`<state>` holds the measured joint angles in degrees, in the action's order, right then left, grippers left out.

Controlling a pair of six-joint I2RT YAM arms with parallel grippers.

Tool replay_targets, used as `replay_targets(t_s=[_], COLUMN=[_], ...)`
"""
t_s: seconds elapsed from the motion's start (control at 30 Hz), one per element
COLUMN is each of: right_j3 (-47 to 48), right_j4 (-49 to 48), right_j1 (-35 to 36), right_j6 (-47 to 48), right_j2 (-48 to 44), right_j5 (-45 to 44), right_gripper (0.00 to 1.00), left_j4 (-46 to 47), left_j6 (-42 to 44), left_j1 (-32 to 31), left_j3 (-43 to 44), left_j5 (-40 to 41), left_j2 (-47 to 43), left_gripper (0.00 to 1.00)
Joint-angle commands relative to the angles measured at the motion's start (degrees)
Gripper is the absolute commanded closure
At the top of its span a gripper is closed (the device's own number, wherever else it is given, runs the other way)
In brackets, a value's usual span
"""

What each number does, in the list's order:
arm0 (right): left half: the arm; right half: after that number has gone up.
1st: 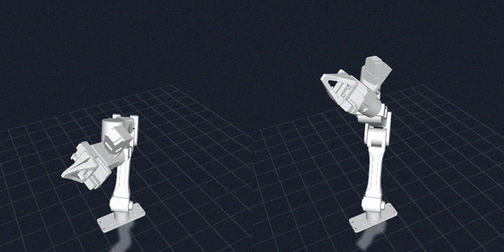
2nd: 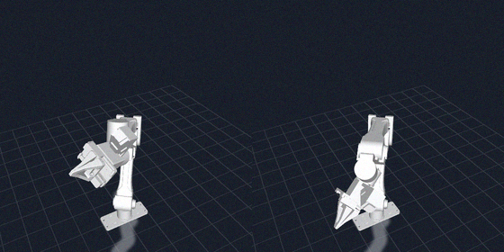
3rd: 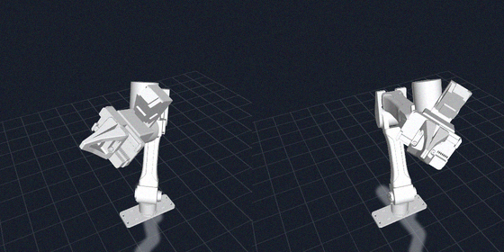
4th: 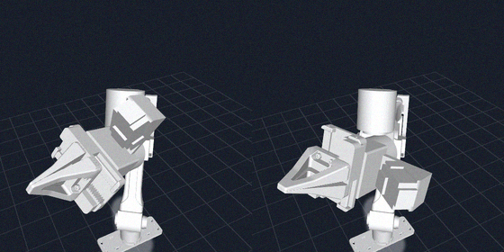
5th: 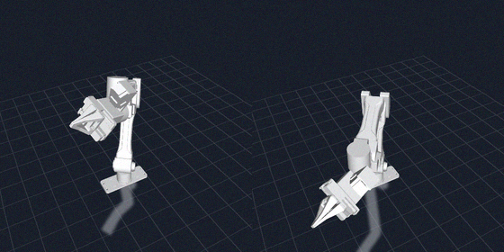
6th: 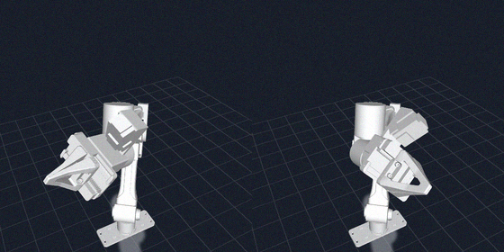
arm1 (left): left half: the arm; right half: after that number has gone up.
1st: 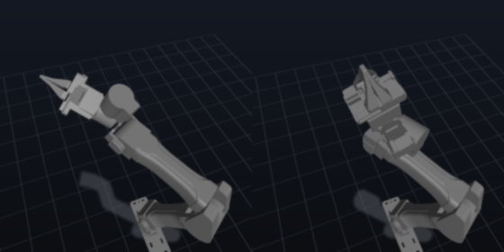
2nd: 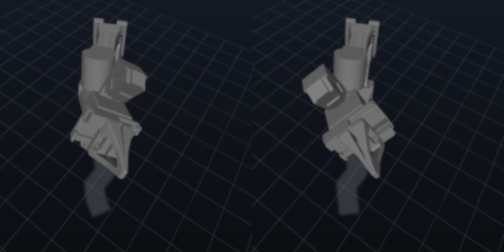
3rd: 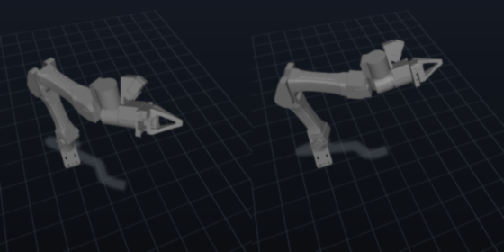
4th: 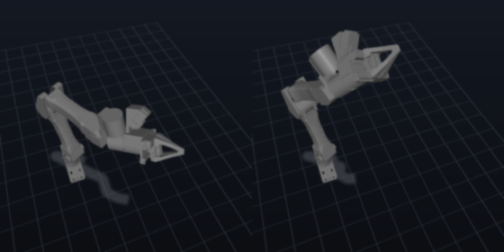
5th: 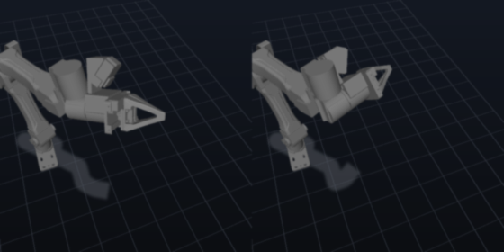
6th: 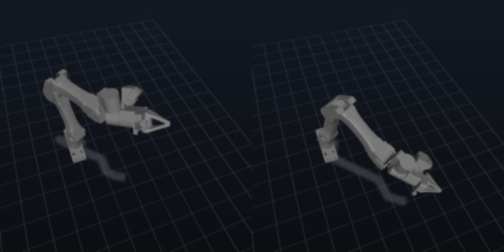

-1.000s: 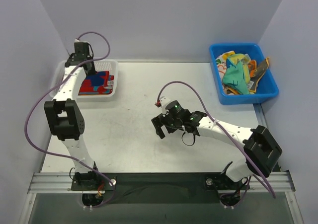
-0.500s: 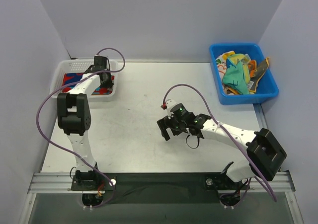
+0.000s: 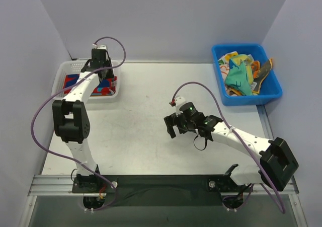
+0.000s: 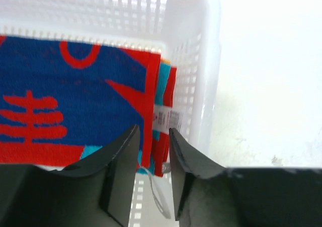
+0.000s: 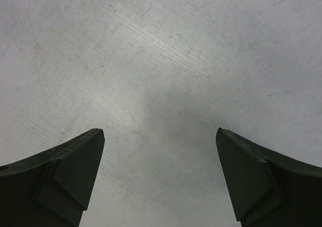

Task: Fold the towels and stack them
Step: Grab crumpled towel

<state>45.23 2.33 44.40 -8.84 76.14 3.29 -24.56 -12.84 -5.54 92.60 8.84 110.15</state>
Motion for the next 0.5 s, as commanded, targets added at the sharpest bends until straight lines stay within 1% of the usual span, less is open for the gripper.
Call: replay_targets(t_s=[0.0, 0.07, 0.1, 0.27, 0.33, 0.47], right_j3=[-0.7, -1.3, -1.5, -3.4, -3.9, -4.7], right_j4=[-0.1, 0.1, 0.1, 0.7, 0.7, 0.7], right_j1=[-1.2, -1.8, -1.9, -3.0, -3.2, -4.0], right_j6=[0.5, 0.6, 0.6, 0.1, 0.0, -0.2], right_j2=[-3.5, -4.4, -4.7, -5.9, -6.1, -6.5], right_j5=[-2.1, -2.3, -2.4, -2.5, -2.5, -2.6], right_gripper=[0.01, 0.01, 0.01, 0.02, 0.02, 0.02], left_j4=[4.3, 4.4, 4.7, 6.6, 6.6, 7.6], left_j6=[0.7, 0.4, 0.2, 0.1, -0.3, -1.8], left_j1=[0.2, 0.2, 0.3, 0.2, 0.2, -0.3], left_j3=[4.3, 6.1, 6.5, 8.4, 8.9, 8.3], left_j5=[1.0, 2.3, 2.6, 2.6, -0.1, -3.6], left_j2=[1.1, 3.0, 3.9, 9.6, 11.8, 14.2], left_gripper=[0.6, 0.66, 0.7, 0.76, 0.8, 0.8])
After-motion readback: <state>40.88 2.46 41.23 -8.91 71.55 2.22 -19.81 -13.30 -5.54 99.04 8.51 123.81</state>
